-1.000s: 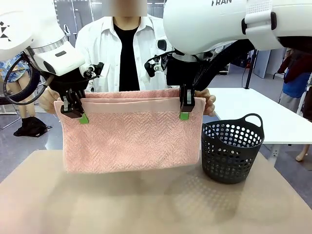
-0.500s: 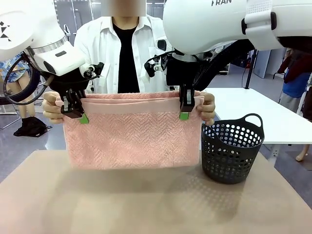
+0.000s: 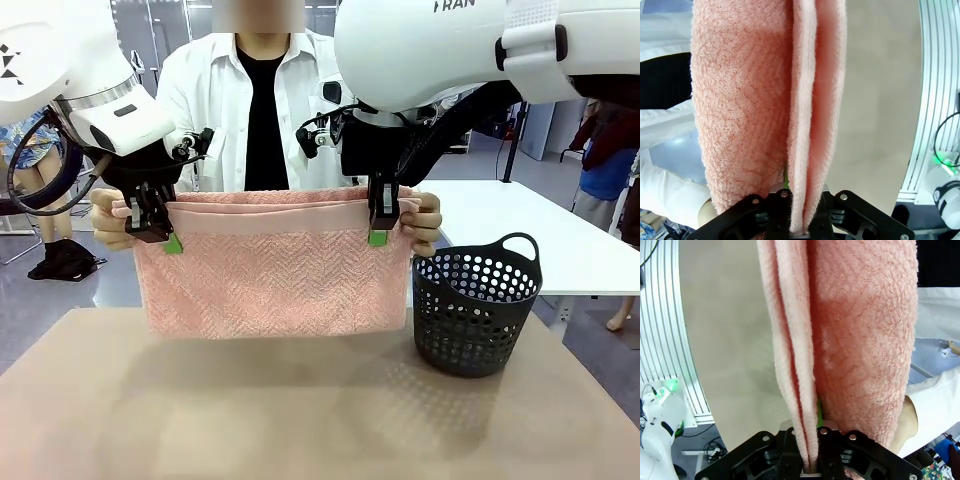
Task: Fold the towel.
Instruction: Release the end of the 100 cm Hotel Towel you were holding.
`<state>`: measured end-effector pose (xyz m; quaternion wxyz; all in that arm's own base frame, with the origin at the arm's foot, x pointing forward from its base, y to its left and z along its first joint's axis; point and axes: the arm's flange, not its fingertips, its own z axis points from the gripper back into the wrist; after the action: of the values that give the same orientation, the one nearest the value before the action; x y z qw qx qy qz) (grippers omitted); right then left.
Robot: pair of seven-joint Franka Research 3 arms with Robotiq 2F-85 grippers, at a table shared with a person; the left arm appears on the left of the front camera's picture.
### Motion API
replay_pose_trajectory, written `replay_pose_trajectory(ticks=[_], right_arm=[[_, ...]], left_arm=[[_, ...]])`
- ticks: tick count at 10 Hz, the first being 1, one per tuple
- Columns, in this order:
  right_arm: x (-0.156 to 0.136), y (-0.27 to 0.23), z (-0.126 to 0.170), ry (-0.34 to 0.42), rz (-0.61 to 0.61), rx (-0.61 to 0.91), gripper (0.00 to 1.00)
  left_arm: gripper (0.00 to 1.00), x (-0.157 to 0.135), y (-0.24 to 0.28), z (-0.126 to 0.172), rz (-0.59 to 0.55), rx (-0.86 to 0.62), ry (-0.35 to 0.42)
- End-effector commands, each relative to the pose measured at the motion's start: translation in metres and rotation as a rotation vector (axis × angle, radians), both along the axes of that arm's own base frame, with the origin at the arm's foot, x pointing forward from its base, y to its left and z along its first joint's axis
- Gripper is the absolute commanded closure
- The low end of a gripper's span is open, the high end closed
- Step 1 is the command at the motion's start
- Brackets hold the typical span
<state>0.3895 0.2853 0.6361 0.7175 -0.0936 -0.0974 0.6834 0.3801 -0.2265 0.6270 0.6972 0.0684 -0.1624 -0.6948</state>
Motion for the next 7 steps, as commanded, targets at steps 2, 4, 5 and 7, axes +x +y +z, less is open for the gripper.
replay_pose_trajectory(ticks=[2, 4, 5, 7], right_arm=[[0.000, -0.002, 0.001, -0.014, -0.008, 0.011, 0.63], [-0.001, -0.006, 0.004, -0.016, -0.024, 0.027, 0.62], [-0.002, -0.007, 0.006, -0.018, -0.028, 0.026, 0.29], [-0.002, -0.010, 0.013, -0.018, -0.034, 0.042, 0.00]], left_arm=[[0.54, 0.003, 0.002, 0.000, 0.006, -0.006, -0.017], [0.13, 0.002, 0.001, 0.005, 0.017, -0.027, -0.029], [0.50, 0.000, 0.001, 0.010, 0.026, -0.033, -0.040], [0.09, -0.003, 0.002, 0.019, 0.044, -0.053, -0.064]])
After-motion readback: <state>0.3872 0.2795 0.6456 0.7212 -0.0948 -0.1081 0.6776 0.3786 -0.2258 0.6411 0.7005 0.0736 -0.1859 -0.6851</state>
